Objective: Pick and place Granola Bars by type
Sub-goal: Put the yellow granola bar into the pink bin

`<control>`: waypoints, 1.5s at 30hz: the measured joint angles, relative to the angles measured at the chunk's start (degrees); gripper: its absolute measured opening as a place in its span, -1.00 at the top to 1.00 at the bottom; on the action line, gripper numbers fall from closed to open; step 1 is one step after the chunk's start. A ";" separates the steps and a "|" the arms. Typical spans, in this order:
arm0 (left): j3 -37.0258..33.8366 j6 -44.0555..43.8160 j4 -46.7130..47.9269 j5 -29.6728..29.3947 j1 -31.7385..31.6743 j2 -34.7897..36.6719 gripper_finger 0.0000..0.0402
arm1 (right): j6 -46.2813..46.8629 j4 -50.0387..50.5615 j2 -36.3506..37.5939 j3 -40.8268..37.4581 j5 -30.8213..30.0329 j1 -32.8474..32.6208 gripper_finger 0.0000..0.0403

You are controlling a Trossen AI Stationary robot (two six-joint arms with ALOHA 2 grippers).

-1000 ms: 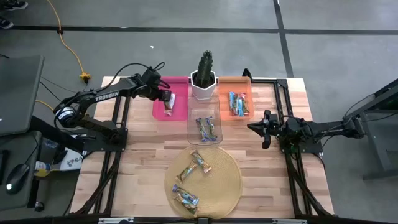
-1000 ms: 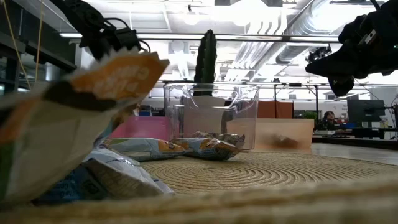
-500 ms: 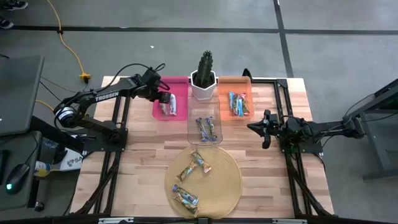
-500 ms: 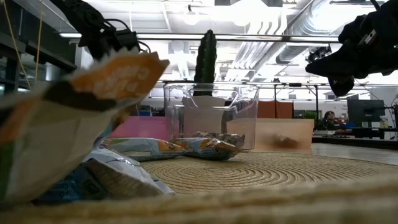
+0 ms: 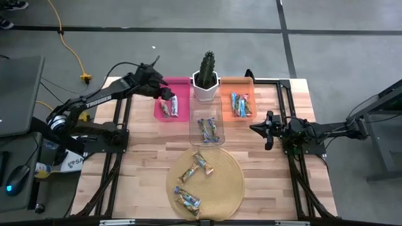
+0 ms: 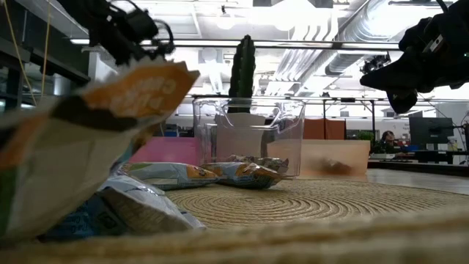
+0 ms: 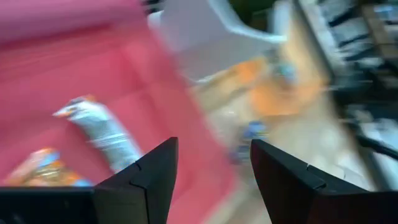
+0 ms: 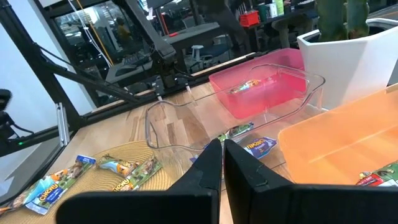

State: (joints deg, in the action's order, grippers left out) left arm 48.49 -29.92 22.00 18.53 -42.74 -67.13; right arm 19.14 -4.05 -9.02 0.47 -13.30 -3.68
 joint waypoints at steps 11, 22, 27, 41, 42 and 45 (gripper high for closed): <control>0.00 -3.46 -5.73 11.52 6.60 13.29 0.01 | 0.10 -0.02 0.00 0.00 -0.02 -0.01 1.00; 0.00 2.72 -12.26 6.35 30.34 13.48 0.01 | 0.08 -0.02 0.00 0.00 -0.02 -0.02 1.00; 0.00 4.14 -13.06 -1.06 39.76 11.14 0.01 | 0.07 0.00 0.00 0.00 -0.02 -0.02 1.00; 0.00 5.52 -23.66 -17.11 59.40 -0.72 0.01 | 0.09 -0.02 0.00 0.00 -0.02 -0.02 1.00; 0.00 6.23 -25.63 -17.79 60.21 -2.25 0.01 | 0.04 -0.02 0.00 0.00 0.00 0.00 1.00; 0.00 8.62 -28.77 -18.98 61.73 -5.98 0.01 | 0.09 0.00 -0.02 0.00 -0.01 -0.02 1.00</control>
State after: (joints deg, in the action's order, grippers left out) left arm 48.49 -21.29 -6.77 -0.45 18.99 -73.11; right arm 19.22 -4.05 -9.04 0.47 -13.31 -3.70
